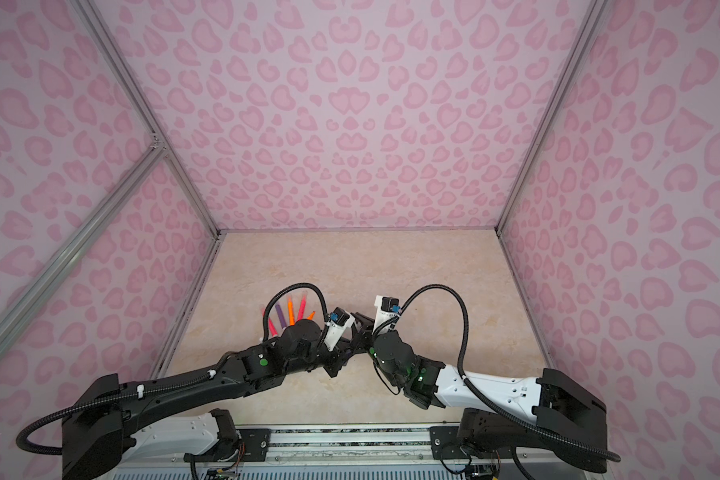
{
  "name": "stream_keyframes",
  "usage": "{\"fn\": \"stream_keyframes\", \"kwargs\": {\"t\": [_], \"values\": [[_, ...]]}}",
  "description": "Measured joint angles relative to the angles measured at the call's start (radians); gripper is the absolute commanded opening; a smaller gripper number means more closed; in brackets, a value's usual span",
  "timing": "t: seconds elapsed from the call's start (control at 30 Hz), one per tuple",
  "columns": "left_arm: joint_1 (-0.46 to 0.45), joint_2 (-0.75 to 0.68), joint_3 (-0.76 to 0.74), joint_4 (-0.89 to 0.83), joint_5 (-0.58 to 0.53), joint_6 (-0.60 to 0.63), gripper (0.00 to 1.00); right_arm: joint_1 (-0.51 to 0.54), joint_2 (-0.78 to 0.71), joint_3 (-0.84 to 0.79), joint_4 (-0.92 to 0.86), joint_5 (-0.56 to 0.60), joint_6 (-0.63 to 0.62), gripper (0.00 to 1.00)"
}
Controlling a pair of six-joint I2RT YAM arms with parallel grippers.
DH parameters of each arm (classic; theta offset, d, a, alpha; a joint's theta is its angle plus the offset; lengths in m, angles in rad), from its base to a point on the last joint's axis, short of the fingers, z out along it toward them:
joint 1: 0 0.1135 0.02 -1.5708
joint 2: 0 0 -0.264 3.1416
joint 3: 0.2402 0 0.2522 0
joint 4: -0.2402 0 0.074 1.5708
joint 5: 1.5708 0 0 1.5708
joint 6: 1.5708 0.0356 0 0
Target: Insert the pens into the pen caps
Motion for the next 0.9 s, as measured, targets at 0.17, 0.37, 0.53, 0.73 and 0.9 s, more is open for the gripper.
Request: {"fn": "stream_keyframes", "kwargs": {"t": [0.17, 0.37, 0.53, 0.73, 0.9], "values": [[0.021, -0.008, -0.026, 0.04, 0.082, -0.012, 0.04, 0.011, -0.021, -0.024, 0.024, -0.014, -0.007, 0.0], [0.042, -0.016, -0.047, 0.078, 0.179, -0.032, 0.04, 0.014, -0.053, -0.053, 0.05, -0.047, -0.016, 0.0], [0.045, -0.016, -0.053, 0.103, 0.22, -0.041, 0.04, 0.014, -0.074, -0.061, 0.054, -0.076, -0.042, 0.0], [0.051, -0.016, -0.056, 0.107, 0.252, -0.043, 0.04, 0.036, -0.079, -0.05, 0.026, -0.066, -0.072, 0.0], [0.051, -0.016, -0.039, 0.072, 0.232, -0.026, 0.04, 0.105, -0.059, 0.049, -0.167, 0.106, -0.043, 0.0]]}}
